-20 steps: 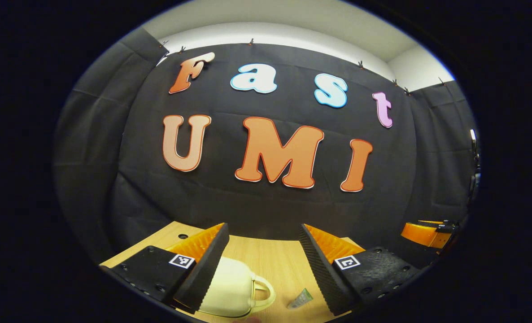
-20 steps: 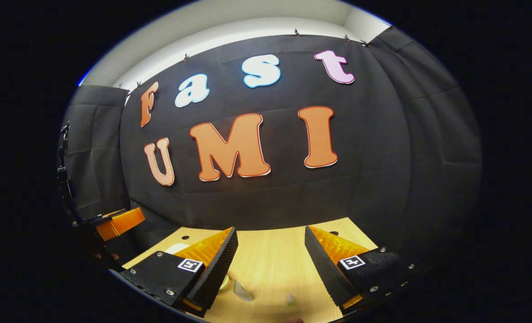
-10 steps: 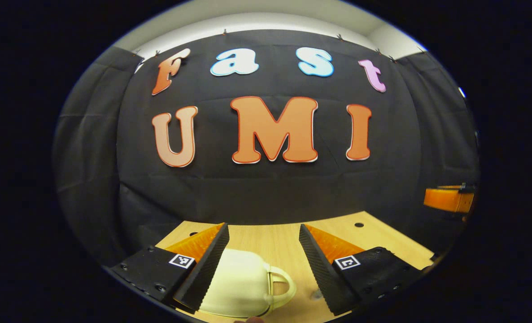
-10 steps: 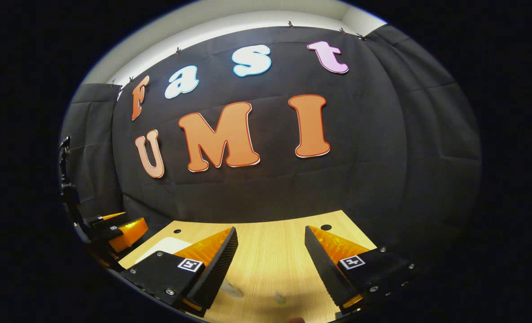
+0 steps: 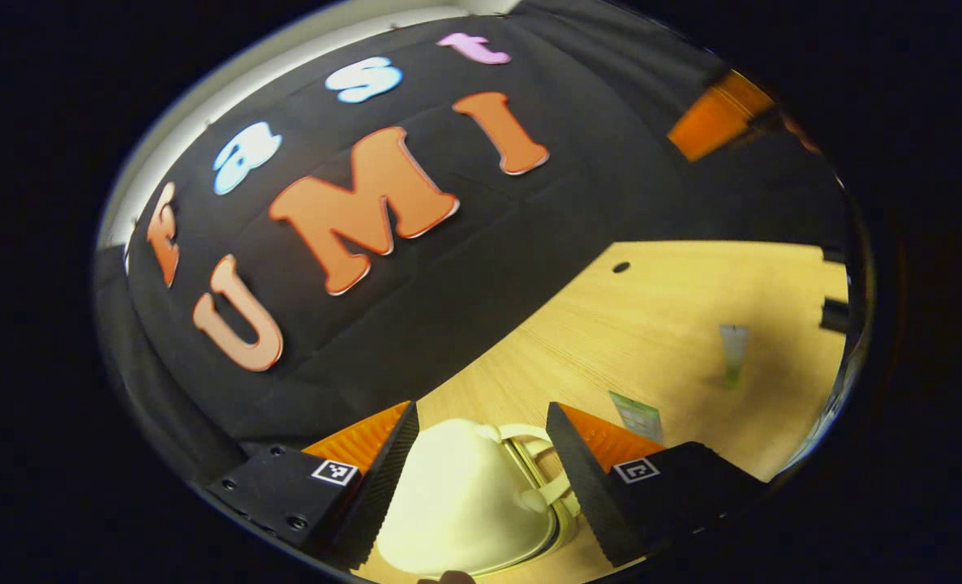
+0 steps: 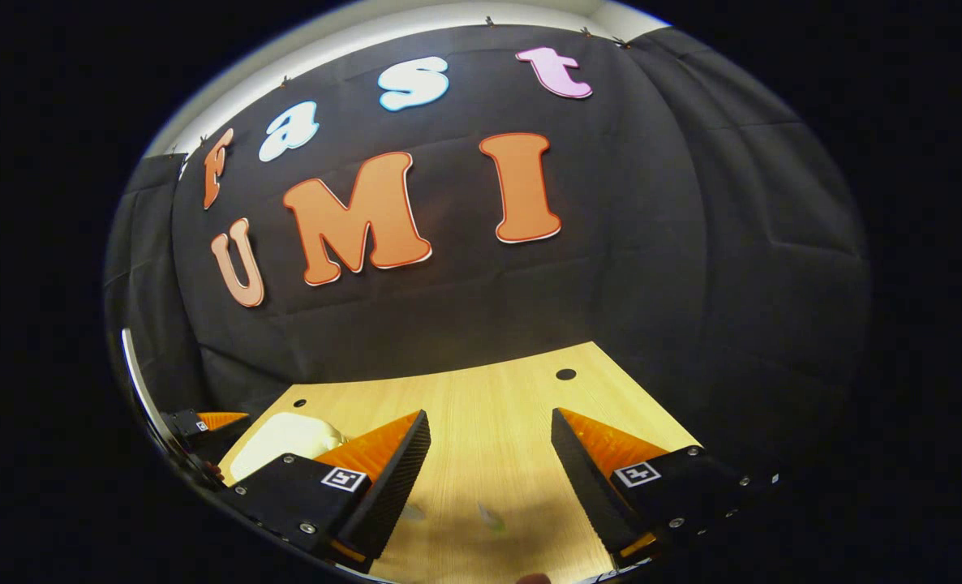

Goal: First open the suitcase, pack the skin care products into it, and then close the suitcase.

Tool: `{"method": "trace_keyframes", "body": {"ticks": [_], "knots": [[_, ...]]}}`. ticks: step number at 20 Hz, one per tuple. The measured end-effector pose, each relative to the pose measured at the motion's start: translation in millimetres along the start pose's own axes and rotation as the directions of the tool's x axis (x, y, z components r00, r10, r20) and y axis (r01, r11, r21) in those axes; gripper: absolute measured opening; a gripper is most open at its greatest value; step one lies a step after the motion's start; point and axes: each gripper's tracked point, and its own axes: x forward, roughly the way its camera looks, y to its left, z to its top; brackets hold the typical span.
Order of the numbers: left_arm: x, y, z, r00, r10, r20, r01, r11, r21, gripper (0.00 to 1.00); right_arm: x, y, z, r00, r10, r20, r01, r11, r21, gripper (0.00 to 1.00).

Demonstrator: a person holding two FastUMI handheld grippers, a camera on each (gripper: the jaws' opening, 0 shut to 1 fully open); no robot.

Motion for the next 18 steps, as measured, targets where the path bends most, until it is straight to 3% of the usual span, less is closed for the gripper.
{"method": "trace_keyframes", "body": {"ticks": [4,7,12,18], "knots": [[12.9,-47.3,-32.6,0.989,-0.123,-0.087,0.128,0.990,0.055,0.98,-6.7,-15.1,-10.9,0.999,-0.033,-0.024,0.033,0.999,0.019,0.95],[20.5,-64.0,-55.9,0.976,-0.150,-0.156,0.170,0.978,0.121,0.98,-14.5,-25.1,-21.7,0.997,-0.052,-0.049,0.053,0.998,0.028,0.95],[37.0,-58.8,-88.4,0.959,-0.095,-0.267,0.165,0.952,0.256,0.98,-23.3,-41.7,-27.6,0.994,-0.083,-0.066,0.086,0.996,0.036,0.95],[53.3,-63.8,-108.5,0.938,-0.097,-0.333,0.228,0.896,0.380,0.98,-24.1,-51.4,-34.4,0.991,-0.094,-0.091,0.101,0.992,0.074,0.95]]}}
